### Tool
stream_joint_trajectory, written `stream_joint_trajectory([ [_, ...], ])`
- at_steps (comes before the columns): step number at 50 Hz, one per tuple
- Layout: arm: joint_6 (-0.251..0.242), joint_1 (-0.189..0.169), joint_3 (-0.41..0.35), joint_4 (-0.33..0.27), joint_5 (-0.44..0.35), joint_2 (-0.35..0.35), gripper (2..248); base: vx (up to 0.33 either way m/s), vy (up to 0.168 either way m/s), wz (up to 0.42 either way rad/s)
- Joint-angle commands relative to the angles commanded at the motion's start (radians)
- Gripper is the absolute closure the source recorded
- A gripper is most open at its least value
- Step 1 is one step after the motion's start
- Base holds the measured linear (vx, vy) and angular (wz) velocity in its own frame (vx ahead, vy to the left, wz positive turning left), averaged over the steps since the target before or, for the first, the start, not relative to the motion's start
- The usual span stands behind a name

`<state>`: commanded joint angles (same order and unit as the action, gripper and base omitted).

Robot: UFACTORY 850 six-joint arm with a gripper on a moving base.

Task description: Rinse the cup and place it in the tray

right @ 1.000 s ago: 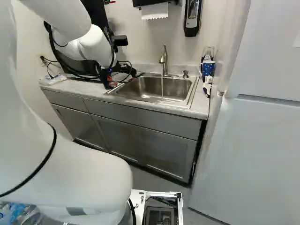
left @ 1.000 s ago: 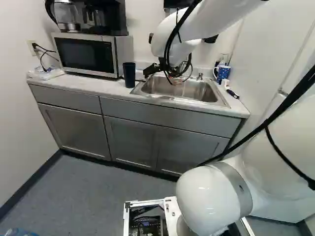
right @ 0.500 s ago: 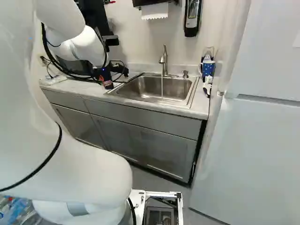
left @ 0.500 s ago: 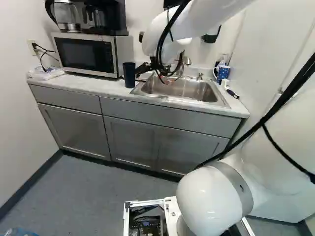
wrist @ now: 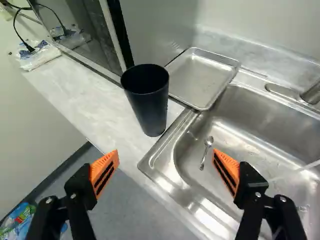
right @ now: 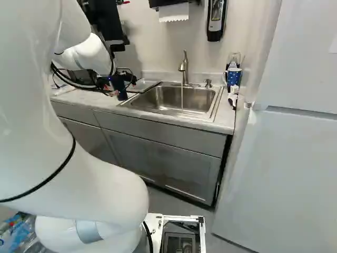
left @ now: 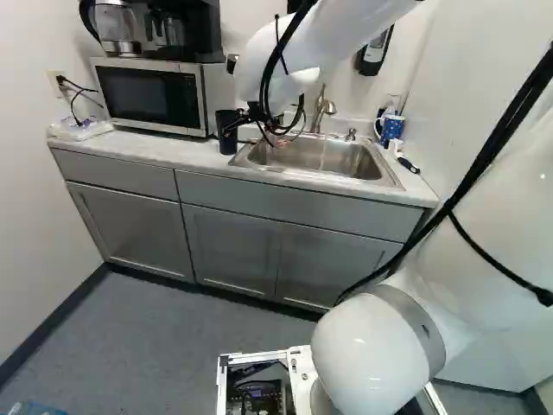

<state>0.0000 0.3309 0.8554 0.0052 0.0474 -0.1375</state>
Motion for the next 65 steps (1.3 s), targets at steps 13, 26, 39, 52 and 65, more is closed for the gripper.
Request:
stream_joint_trajectory([
  [13,0.0,0.024,0.007,0.0,-0.064,0.038,3,0.0,0.0,0.0],
  [26,0.0,0.041,0.011,0.0,-0.137,0.073,3,0.0,0.0,0.0],
  [39,0.0,0.053,0.012,0.0,-0.211,0.104,3,0.0,0.0,0.0],
  [52,0.0,0.065,0.014,0.0,-0.284,0.135,3,0.0,0.0,0.0],
  [65,0.0,0.067,0.009,0.015,-0.349,0.158,3,0.0,0.0,0.0],
])
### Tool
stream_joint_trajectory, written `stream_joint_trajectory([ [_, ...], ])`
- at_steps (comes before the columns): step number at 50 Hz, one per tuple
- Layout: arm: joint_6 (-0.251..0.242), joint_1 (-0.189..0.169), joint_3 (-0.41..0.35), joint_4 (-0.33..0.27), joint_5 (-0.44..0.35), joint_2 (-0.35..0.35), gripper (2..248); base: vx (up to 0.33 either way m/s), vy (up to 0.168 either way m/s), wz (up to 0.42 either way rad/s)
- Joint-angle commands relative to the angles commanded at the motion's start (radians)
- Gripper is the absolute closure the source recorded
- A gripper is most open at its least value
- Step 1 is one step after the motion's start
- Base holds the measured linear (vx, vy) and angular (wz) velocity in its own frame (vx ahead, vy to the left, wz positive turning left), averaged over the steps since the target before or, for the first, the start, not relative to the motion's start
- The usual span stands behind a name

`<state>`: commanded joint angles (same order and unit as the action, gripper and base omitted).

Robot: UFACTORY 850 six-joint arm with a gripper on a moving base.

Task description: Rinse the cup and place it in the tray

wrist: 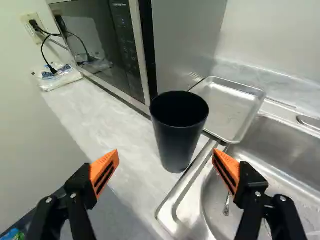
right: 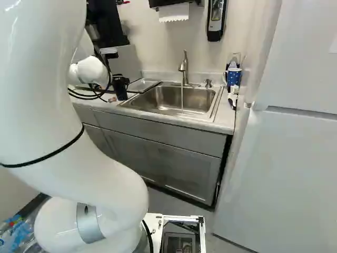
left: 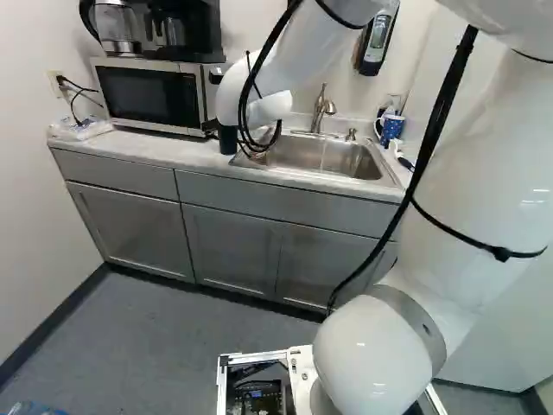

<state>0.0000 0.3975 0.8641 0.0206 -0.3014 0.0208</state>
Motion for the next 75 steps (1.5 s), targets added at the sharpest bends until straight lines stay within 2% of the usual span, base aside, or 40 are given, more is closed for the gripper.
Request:
stream_joint_trajectory([
  [25,0.0,-0.014,-0.012,0.041,-0.084,0.043,3,0.0,0.0,0.0],
  [75,0.0,-0.028,0.037,0.041,-0.306,0.193,3,0.0,0.0,0.0],
])
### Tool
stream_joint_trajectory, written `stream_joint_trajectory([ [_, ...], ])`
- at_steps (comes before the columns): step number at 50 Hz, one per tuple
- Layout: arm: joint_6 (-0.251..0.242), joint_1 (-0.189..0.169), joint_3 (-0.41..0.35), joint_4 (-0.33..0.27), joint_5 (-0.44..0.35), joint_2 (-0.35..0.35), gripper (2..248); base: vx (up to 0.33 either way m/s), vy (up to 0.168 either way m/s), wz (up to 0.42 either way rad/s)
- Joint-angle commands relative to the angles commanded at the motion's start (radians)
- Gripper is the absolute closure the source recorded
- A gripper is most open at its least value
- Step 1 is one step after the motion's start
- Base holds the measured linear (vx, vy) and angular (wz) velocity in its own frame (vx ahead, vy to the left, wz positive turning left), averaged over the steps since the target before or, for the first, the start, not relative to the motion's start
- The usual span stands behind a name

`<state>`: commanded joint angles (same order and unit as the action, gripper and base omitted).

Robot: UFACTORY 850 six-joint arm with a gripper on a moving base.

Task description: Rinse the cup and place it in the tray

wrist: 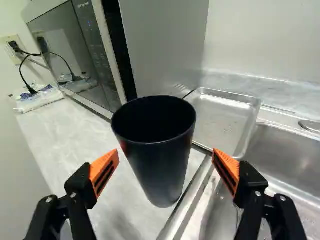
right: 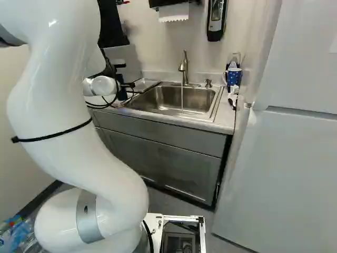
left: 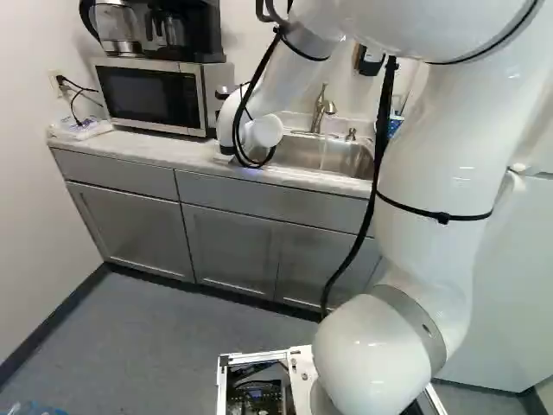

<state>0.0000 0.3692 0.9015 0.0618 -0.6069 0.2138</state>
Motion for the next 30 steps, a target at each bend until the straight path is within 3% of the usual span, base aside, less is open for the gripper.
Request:
stream_joint_trajectory([
  [30,0.0,0.005,-0.001,0.0,-0.132,0.049,3,0.0,0.0,0.0],
])
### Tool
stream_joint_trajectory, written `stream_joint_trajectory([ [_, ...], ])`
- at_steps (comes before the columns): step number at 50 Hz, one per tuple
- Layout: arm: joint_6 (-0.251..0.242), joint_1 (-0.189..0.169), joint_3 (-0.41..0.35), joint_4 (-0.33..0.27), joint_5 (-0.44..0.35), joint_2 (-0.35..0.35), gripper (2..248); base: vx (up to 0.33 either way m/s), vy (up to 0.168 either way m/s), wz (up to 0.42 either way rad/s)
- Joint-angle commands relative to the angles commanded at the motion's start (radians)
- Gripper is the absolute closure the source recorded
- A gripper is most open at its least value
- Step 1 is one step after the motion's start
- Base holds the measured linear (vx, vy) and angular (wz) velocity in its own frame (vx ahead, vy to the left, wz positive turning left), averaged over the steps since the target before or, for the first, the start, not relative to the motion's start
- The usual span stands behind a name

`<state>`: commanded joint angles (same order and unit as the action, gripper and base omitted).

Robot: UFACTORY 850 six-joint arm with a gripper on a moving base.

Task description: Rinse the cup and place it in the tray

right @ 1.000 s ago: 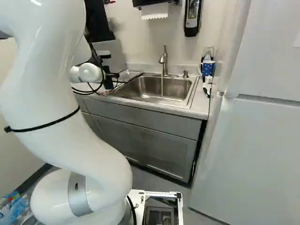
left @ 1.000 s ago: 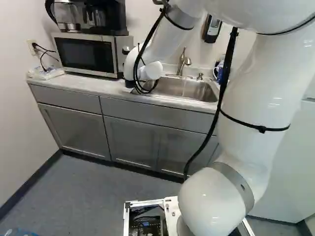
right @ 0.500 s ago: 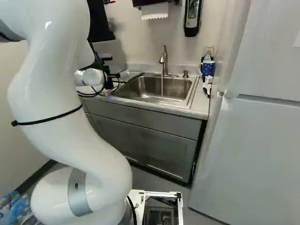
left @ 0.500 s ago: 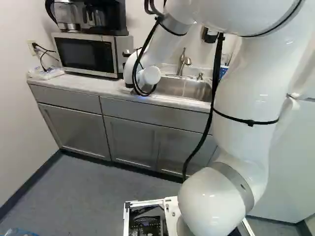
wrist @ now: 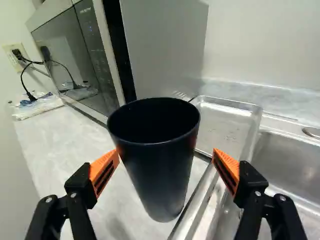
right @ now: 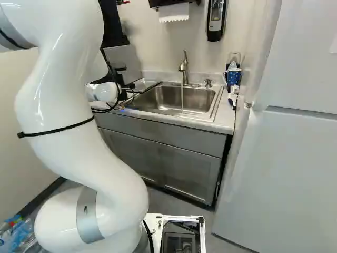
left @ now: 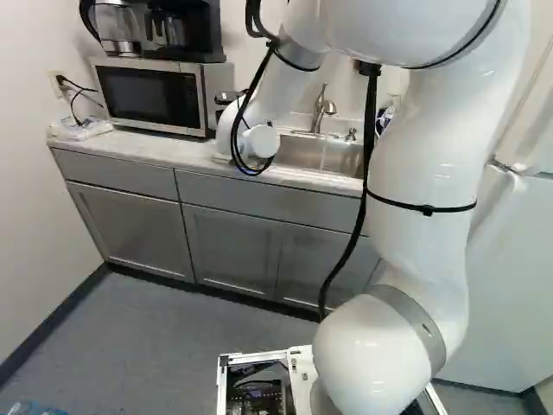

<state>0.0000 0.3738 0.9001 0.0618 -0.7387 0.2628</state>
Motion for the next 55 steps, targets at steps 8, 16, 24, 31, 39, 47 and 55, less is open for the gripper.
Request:
stream_joint_trajectory([
  [8,0.0,0.0,0.0,0.0,-0.029,0.0,3,0.0,0.0,0.0],
  [16,0.0,0.0,0.0,0.0,-0.065,0.0,3,0.0,0.0,0.0],
  [24,0.0,0.0,0.0,0.0,-0.07,0.0,3,0.0,0.0,0.0],
  [31,0.0,0.0,0.0,0.0,-0.07,0.0,8,0.0,0.0,0.0],
  [39,0.0,0.0,0.0,0.0,-0.07,0.0,45,0.0,0.0,0.0],
  [47,0.0,0.0,0.0,0.0,-0.07,0.0,118,0.0,0.0,0.0],
  [55,0.0,0.0,0.001,0.0,-0.07,-0.003,125,0.0,0.0,0.0],
])
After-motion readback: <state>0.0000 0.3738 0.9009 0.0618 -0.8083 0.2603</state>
